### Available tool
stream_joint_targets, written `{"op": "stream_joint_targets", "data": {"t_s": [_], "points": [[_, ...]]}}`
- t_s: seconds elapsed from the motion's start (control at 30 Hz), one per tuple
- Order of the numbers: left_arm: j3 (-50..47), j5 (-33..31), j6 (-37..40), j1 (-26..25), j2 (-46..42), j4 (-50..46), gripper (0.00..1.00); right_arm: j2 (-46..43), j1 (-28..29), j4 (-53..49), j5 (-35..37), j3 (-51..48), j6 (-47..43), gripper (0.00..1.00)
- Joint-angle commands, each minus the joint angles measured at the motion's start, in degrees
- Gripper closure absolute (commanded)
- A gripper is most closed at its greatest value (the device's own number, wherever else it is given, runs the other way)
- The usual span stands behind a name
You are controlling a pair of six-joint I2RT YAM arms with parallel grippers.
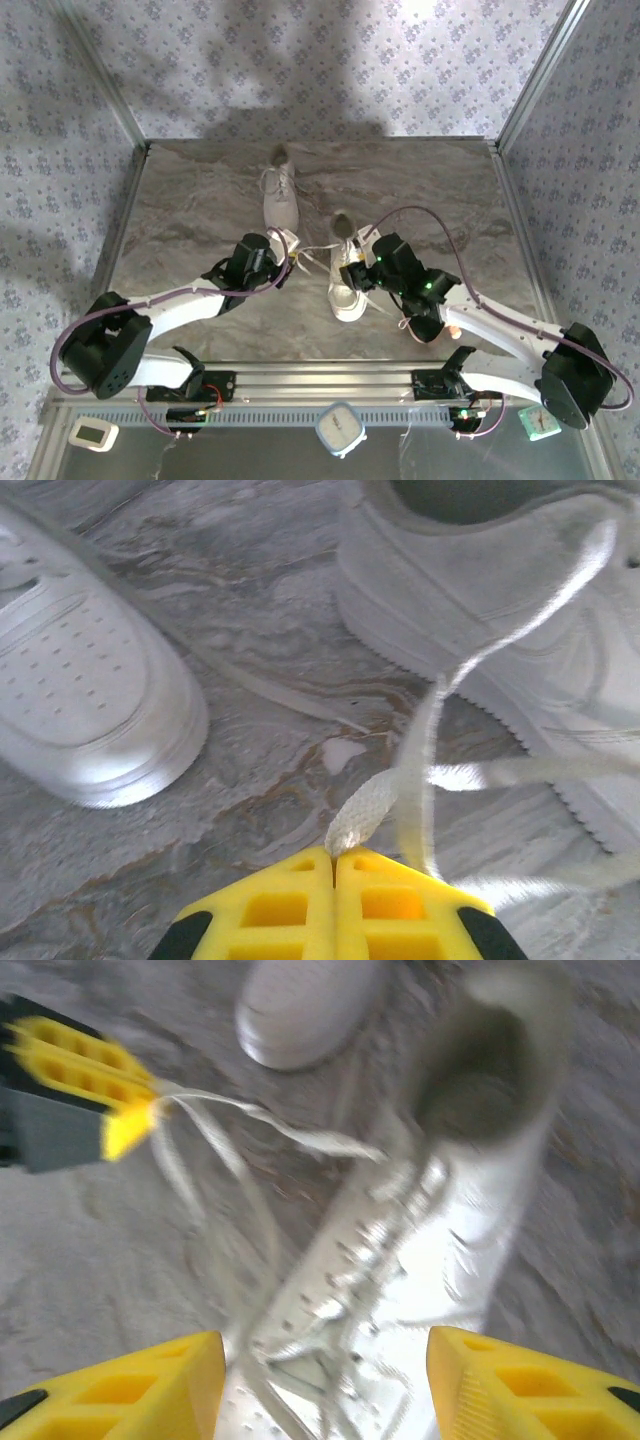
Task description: Tie the shoes
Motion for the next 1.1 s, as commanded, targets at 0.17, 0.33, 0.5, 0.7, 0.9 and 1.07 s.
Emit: {"op": "stream_joint_targets", "data": {"t_s": [0.17,0.33,0.5,0.7,0.9,1.07], "points": [[5.84,-7.72,-3.11,0.31,2.95,-5.69,1.0,-3.37,-1.32,-11.25,1.35,-6.86,12.38,0.44],[8.23,-6.75,-3.41,0.29,4.68,-5.77,1.0,-3.27,-3.87,-12.49,-5.31,-9.1,9.45,0.46],[8.87,-7.36,-3.69,0.33,4.64,-6.27,1.0,0.53,-4.56,-15.69,-4.32,-6.63,6.24,0.53],[8.96,-8.27,-3.58,0.29,3.72,-7.14,1.0,5.64,-1.05,-19.46,1.68,-2.81,8.08,0.54],[9.27,-9.51,-3.95,0.29,2.5,-8.65,1.0,12.34,1.58,-22.42,9.02,0.55,10.72,0.54],[9.23,-9.79,-3.64,0.37,2.12,-8.38,1.0,18.63,3.65,-20.96,10.72,2.8,10.39,0.55]]}}
